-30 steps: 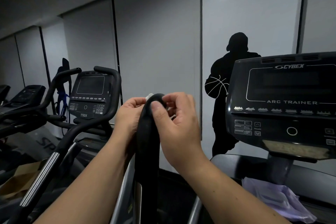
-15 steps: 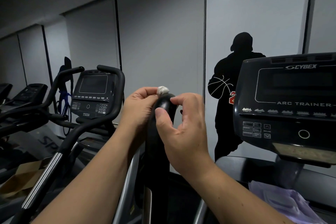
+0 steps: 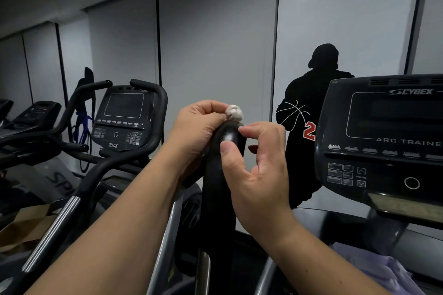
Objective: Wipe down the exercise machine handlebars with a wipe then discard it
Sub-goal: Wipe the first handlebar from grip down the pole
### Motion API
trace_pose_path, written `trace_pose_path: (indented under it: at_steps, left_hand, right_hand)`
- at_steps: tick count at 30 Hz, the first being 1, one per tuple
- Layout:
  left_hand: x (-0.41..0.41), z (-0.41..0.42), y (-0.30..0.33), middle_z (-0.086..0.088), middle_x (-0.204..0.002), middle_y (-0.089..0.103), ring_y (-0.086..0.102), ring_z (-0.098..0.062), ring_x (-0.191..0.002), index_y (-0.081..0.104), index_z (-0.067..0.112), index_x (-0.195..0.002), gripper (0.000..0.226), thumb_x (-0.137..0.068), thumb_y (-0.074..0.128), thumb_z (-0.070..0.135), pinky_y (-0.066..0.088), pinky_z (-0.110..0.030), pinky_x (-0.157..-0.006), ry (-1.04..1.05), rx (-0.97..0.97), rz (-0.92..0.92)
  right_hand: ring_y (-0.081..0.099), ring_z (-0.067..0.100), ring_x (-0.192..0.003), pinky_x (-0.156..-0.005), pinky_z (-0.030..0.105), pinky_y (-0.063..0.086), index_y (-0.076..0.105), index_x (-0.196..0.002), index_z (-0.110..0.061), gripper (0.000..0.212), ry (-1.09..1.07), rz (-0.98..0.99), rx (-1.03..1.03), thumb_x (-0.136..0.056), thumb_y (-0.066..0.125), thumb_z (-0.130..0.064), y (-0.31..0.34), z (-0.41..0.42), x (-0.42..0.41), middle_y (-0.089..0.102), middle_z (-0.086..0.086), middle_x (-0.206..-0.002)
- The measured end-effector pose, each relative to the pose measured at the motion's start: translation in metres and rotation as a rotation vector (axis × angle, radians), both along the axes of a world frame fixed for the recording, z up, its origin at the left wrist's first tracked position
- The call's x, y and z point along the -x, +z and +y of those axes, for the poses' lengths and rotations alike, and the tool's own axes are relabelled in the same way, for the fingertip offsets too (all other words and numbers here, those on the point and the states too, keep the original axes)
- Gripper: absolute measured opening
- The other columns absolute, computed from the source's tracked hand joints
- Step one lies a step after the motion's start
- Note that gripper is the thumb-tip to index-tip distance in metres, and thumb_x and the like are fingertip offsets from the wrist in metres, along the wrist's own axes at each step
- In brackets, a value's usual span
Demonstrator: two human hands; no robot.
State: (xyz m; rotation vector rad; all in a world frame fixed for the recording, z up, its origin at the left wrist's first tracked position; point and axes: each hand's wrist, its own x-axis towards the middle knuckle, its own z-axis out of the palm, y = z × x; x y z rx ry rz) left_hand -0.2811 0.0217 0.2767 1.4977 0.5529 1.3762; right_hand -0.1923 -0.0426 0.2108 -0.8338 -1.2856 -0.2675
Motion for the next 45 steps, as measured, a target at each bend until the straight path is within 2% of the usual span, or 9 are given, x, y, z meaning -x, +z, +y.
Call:
trace_pose_path:
  at_steps: [3,7,13,20,24,27,30,40,45]
  left_hand:
    - [0.001,0.005,0.002,-0.022,-0.088,0.072,0.064,-0.03,-0.08,0.073,0.0,-0.091,0.013,-0.09,0.061,-0.005,0.055,-0.056,-0.09,0.044,0.003,0.073]
    - [0.001,0.005,0.006,-0.013,-0.079,0.071,0.064,-0.024,-0.073,0.071,0.001,-0.088,0.015,-0.089,0.06,-0.01,0.055,-0.033,-0.07,0.007,-0.044,0.065]
    - [0.003,0.017,0.014,-0.011,-0.075,0.065,0.057,-0.016,-0.06,0.068,0.008,-0.08,0.02,-0.086,0.062,-0.01,0.047,-0.021,-0.054,0.072,-0.106,0.188]
    - [-0.001,0.02,0.021,-0.015,-0.073,0.063,0.054,-0.021,-0.059,0.071,0.004,-0.084,0.017,-0.084,0.061,-0.009,0.044,-0.025,-0.054,0.065,-0.105,0.317]
    - [-0.002,0.021,0.028,-0.021,-0.082,0.064,0.055,-0.028,-0.074,0.071,0.006,-0.078,0.021,-0.082,0.059,-0.01,0.044,-0.037,-0.065,0.011,-0.116,0.343]
    - [-0.005,0.022,0.028,-0.019,-0.077,0.063,0.053,-0.026,-0.07,0.07,0.006,-0.075,0.023,-0.08,0.057,-0.013,0.043,-0.031,-0.06,0.063,-0.111,0.394]
    - [-0.007,0.02,0.033,-0.019,-0.079,0.066,0.057,-0.026,-0.074,0.07,0.007,-0.074,0.024,-0.079,0.059,-0.013,0.048,-0.038,-0.069,0.055,-0.127,0.405]
    - [-0.017,0.026,0.034,-0.007,-0.069,0.061,0.055,-0.021,-0.069,0.065,0.013,-0.073,0.021,-0.079,0.068,-0.007,0.045,-0.031,-0.067,0.179,-0.104,0.444]
    - [-0.019,0.021,0.033,-0.008,-0.07,0.063,0.055,-0.02,-0.063,0.062,0.014,-0.072,0.021,-0.075,0.075,-0.002,0.045,-0.026,-0.059,0.236,-0.023,0.444]
  right_hand:
    - [0.052,0.02,-0.102,-0.088,0.026,0.044,0.055,-0.104,-0.016,0.03,0.005,-0.007,0.001,-0.086,0.056,-0.041,-0.001,0.0,-0.001,0.048,-0.003,-0.103]
    - [0.053,0.02,-0.103,-0.089,0.023,0.042,0.055,-0.104,-0.015,0.031,0.015,-0.011,0.004,-0.086,0.057,-0.04,-0.001,0.001,-0.002,0.049,-0.002,-0.104]
    - [0.053,0.018,-0.104,-0.09,0.025,0.044,0.056,-0.106,-0.013,0.032,0.007,-0.025,-0.006,-0.087,0.056,-0.04,-0.003,0.003,-0.004,0.05,0.001,-0.106]
    - [0.054,0.02,-0.106,-0.093,0.038,0.047,0.055,-0.107,-0.017,0.03,0.008,-0.016,-0.018,-0.088,0.056,-0.04,-0.003,0.004,-0.003,0.05,-0.001,-0.106]
    - [0.054,0.018,-0.106,-0.093,0.033,0.046,0.055,-0.107,-0.018,0.03,0.005,-0.019,-0.012,-0.088,0.056,-0.04,-0.004,0.004,-0.003,0.049,-0.002,-0.107]
    - [0.054,0.017,-0.106,-0.092,0.027,0.044,0.055,-0.107,-0.016,0.03,0.006,-0.017,-0.011,-0.088,0.056,-0.04,-0.004,0.003,-0.003,0.05,-0.002,-0.107]
    - [0.053,0.017,-0.106,-0.092,0.02,0.041,0.054,-0.107,-0.019,0.029,0.025,-0.017,0.0,-0.087,0.056,-0.04,-0.004,0.001,-0.003,0.048,-0.004,-0.107]
    - [0.052,0.019,-0.106,-0.093,0.019,0.039,0.052,-0.105,-0.022,0.025,0.044,-0.015,-0.039,-0.086,0.057,-0.039,-0.003,0.003,-0.002,0.048,-0.006,-0.107]
    - [0.053,0.025,-0.109,-0.093,0.037,0.046,0.055,-0.103,-0.019,0.026,0.061,-0.049,0.019,-0.088,0.057,-0.041,0.001,-0.001,-0.006,0.048,-0.005,-0.107]
